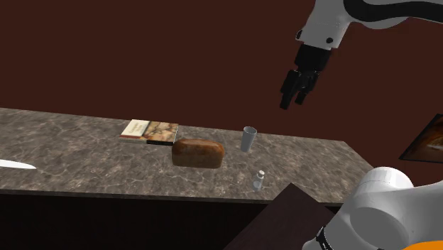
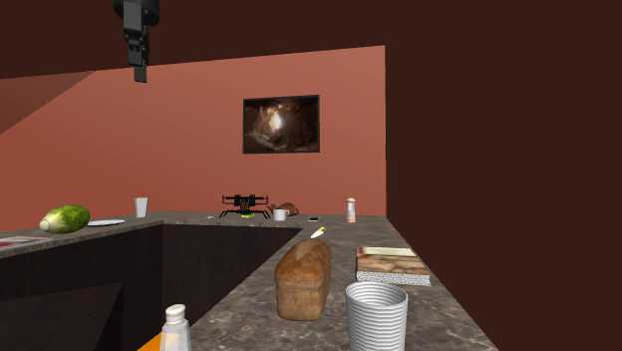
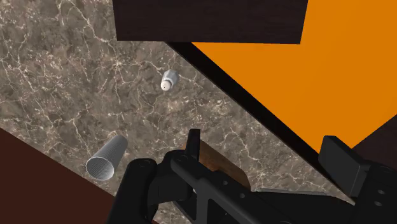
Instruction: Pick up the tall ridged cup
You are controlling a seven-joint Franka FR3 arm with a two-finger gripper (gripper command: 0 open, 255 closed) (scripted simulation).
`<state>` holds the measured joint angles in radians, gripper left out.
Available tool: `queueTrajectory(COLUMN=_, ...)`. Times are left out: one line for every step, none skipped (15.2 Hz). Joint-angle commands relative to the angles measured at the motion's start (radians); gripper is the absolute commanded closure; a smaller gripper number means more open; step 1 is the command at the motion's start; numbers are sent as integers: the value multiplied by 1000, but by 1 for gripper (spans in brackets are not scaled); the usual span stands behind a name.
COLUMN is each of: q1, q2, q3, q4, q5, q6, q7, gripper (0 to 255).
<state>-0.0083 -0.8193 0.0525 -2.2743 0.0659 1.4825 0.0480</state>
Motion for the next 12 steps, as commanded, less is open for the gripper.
queueTrajectory(q1=0, q2=0, q3=0, q4=0, q5=0, q6=0, q7=0, gripper=0)
queueTrajectory(q1=-4, q2=14, q3=-10, q4=-15, q5=-10, q6=27, q7=-15, gripper=0)
queueTrajectory(q1=-7, q2=28, q3=-20, q4=-30, q5=-21, q6=55, q7=-30, gripper=0)
queueTrajectory(q1=-11, q2=45, q3=-30, q4=-43, q5=-30, q6=82, q7=-45, gripper=0)
queueTrajectory(q1=-15, q2=62, q3=-40, q4=-55, q5=-40, q6=110, q7=-60, gripper=0)
queueTrajectory(q1=-19, q2=81, q3=-50, q4=-65, q5=-50, q6=138, q7=-74, gripper=0)
queueTrajectory(q1=-23, q2=101, q3=-60, q4=-74, q5=-59, q6=166, q7=-88, gripper=0)
queueTrajectory(q1=-27, q2=122, q3=-70, q4=-82, q5=-68, q6=194, q7=-102, gripper=0)
queueTrajectory(q1=-31, q2=144, q3=-80, q4=-89, q5=-77, q6=223, q7=-116, gripper=0)
queueTrajectory(q1=-35, q2=168, q3=-90, q4=-94, q5=-85, q6=251, q7=-129, gripper=0)
queueTrajectory(q1=-39, q2=193, q3=-100, q4=-98, q5=-93, q6=279, q7=-142, gripper=0)
queueTrajectory(q1=-43, q2=219, q3=-110, q4=-101, q5=-101, q6=306, q7=-155, gripper=0)
